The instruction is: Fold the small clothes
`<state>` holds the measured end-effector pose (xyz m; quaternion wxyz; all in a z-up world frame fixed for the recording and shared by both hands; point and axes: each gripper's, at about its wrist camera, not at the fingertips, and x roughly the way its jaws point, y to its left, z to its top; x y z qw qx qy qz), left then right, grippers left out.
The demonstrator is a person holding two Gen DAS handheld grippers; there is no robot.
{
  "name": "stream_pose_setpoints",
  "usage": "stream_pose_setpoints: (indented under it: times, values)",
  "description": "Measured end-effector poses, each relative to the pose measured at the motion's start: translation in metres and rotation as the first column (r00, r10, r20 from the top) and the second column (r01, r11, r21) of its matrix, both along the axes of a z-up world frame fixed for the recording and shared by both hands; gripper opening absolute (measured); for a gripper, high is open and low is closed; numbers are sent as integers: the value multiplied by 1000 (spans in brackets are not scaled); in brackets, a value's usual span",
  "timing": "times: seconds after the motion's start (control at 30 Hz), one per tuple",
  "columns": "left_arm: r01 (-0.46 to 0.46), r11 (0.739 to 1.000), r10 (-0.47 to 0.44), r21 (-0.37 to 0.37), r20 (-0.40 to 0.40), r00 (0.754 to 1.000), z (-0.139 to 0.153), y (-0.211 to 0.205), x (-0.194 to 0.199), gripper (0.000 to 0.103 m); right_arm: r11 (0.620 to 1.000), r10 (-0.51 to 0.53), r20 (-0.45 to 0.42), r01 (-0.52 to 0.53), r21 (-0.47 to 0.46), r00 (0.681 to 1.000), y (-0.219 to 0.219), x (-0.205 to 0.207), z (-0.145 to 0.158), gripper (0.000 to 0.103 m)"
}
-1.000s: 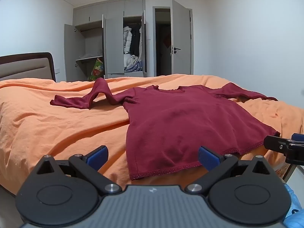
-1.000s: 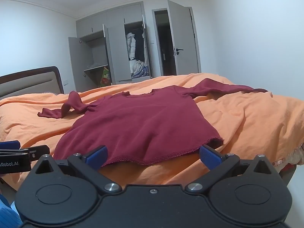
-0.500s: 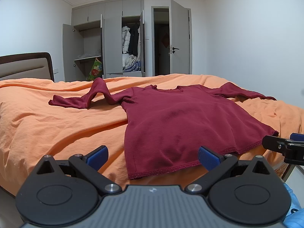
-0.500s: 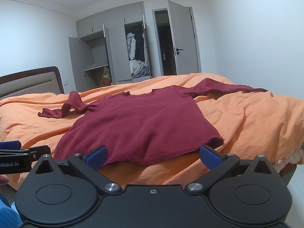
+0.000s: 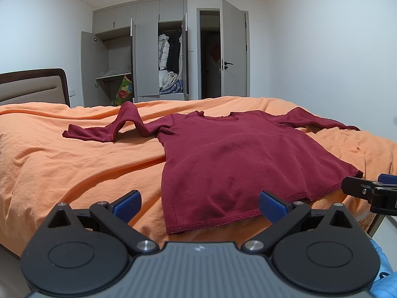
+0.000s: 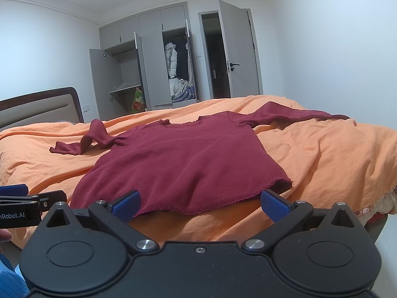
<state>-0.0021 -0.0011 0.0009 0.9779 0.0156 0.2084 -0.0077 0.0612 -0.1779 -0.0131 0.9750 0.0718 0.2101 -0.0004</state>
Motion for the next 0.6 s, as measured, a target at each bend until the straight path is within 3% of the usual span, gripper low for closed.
stream_pose_setpoints:
  times: [0.6]
  values:
    - [0,1000,0,1,-1,1000,0,0,0,103,1000,1,-2,-1,2,1000,0,0,-1,103]
